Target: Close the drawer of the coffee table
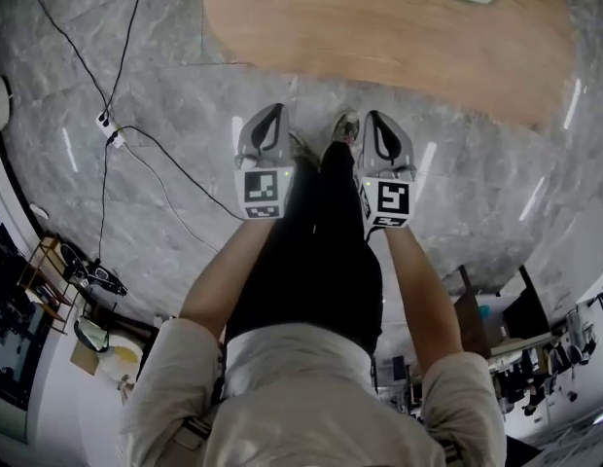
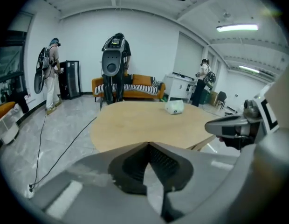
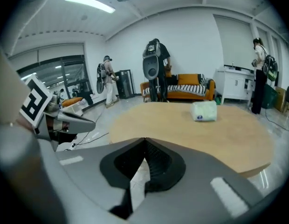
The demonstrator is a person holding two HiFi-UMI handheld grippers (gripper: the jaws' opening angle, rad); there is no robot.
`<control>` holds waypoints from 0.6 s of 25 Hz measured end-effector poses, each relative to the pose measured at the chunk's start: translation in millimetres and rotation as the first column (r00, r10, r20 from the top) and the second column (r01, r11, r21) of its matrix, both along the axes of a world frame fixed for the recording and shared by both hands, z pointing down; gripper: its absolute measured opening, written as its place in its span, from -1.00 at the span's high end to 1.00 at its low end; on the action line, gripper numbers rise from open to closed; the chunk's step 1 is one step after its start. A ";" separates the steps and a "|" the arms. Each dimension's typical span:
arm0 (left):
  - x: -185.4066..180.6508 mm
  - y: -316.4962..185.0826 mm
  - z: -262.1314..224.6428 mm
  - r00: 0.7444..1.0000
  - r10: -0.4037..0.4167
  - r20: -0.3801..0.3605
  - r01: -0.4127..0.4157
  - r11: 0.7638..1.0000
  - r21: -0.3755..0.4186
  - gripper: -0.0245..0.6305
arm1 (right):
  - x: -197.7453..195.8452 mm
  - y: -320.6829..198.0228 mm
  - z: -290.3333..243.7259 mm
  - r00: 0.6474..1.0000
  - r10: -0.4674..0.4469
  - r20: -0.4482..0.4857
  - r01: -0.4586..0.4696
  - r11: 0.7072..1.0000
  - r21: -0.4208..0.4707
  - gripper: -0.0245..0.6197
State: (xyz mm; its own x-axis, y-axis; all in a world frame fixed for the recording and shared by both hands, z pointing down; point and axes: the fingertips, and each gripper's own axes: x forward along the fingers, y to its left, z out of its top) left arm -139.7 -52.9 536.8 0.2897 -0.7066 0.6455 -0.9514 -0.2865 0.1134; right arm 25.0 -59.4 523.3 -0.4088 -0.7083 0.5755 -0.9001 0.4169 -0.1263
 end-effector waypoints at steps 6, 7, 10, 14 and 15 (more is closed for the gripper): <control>2.8 -10.3 -121.6 0.998 0.061 -0.021 -0.056 0.982 0.182 0.86 | -15.9 -4.9 -130.7 0.998 -0.054 -0.020 0.057 0.979 0.195 0.90; 4.8 -12.6 -144.6 0.997 0.065 -0.030 -0.057 0.976 0.212 0.86 | -12.1 -5.4 -158.6 0.998 -0.043 -0.042 0.052 0.968 0.245 0.90; 15.3 -15.3 -224.4 0.992 0.092 -0.080 -0.061 0.943 0.328 0.86 | 9.4 2.3 -248.7 0.995 0.042 -0.093 -0.003 0.922 0.388 0.90; 38.9 -4.7 -323.2 0.968 0.228 -0.103 -0.150 0.859 0.490 0.86 | 67.1 25.6 -345.3 0.981 0.184 -0.055 -0.130 0.847 0.515 0.90; 43.9 0.4 -343.1 0.961 0.258 -0.102 -0.169 0.837 0.520 0.86 | 87.2 32.8 -364.6 0.975 0.220 -0.039 -0.164 0.823 0.544 0.90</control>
